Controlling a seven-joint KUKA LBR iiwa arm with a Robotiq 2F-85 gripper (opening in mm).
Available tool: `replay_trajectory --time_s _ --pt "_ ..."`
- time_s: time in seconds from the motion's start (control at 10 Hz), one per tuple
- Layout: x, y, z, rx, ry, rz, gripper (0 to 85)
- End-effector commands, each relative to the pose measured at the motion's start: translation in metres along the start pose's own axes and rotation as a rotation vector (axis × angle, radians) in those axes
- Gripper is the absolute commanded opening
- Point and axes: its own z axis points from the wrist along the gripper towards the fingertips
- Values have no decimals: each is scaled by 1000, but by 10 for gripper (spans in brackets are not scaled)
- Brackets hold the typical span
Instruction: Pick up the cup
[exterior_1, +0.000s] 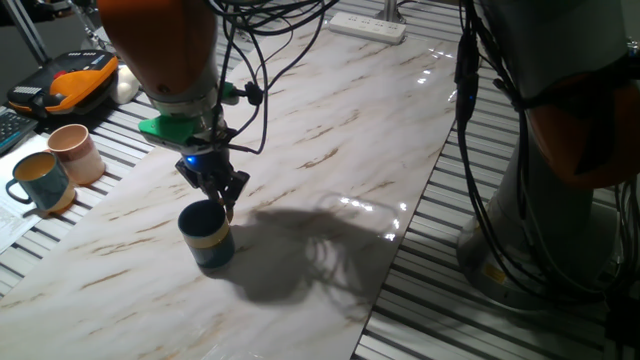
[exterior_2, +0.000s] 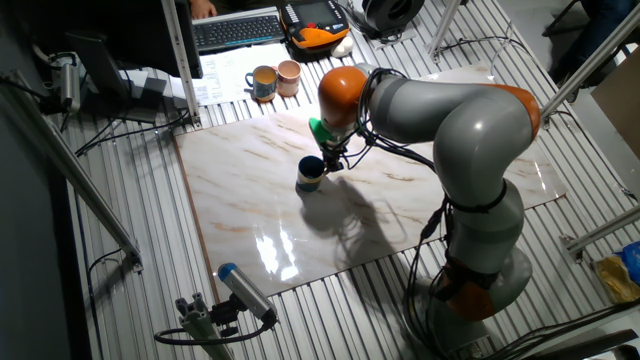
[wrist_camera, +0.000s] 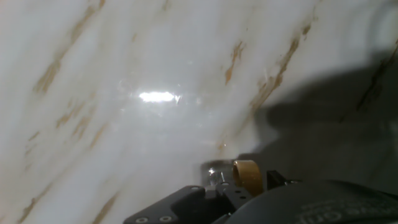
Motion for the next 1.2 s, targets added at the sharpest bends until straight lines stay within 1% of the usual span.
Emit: replay_trajectory --time_s 0.0,0.3,0.4,0.5,0.6,0.7,0.8,0.9,1.0,1.1 --pt "0 -1 1 0 0 -3 340" --pt "-2 -4 2 -3 1 -21 340" --pt "-4 -5 2 -6 3 -31 170" --pt "-5 -6 2 -12 8 -41 170" --pt "-5 -6 2 -12 7 -47 170" --pt "-4 -7 2 -12 6 -52 0" --pt "-4 -8 3 -12 5 -58 0" --pt "-2 -9 4 -7 -2 -60 0" --pt "0 -10 2 2 -11 -60 0" --pt "2 -12 -3 4 -12 -60 0"
